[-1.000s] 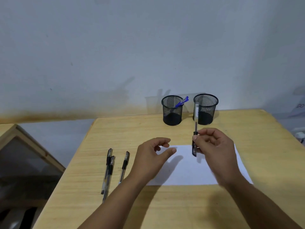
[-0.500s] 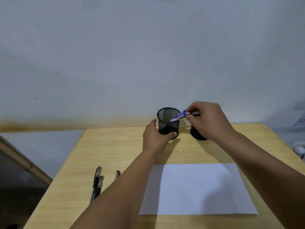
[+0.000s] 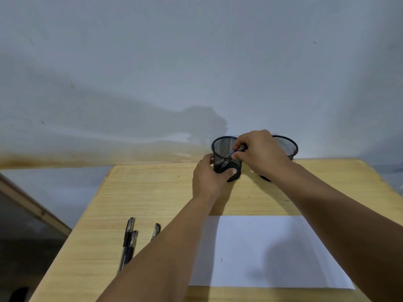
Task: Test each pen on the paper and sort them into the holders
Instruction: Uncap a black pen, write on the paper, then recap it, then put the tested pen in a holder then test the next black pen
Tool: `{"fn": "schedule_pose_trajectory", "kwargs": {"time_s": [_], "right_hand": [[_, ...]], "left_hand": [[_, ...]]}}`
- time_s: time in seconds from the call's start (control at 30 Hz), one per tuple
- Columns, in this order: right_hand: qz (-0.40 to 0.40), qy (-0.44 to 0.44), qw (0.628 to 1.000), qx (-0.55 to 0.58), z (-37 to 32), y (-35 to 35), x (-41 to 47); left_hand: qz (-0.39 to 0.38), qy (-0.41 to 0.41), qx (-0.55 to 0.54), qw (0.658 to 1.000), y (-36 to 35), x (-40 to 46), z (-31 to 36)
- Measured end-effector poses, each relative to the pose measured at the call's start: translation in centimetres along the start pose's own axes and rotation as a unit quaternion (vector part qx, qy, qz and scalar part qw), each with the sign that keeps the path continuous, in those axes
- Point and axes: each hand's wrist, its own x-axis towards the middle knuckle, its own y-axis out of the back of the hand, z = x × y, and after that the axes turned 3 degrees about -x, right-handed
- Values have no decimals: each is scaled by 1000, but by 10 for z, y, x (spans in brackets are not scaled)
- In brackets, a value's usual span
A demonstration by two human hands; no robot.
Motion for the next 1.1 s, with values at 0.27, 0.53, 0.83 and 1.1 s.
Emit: {"fn": "schedule_pose_trajectory", "kwargs": {"time_s": [0.27,0.53,0.83,1.1], "right_hand": [[-6,38,999,-14,8,0,-12],[104,29,991,81,-3,-17,-70],[85,20,995,44,-19,-28,-81],[-28,-10,993,113,-70,-56,-123]], "left_hand": [[-40,8,25,999,11,-6,7],[-140,-16,58,988,80,-49,-6],[-109,-3,121,987,147,-77,-39],[-145,-17,243,959,181,-79,-48]]}}
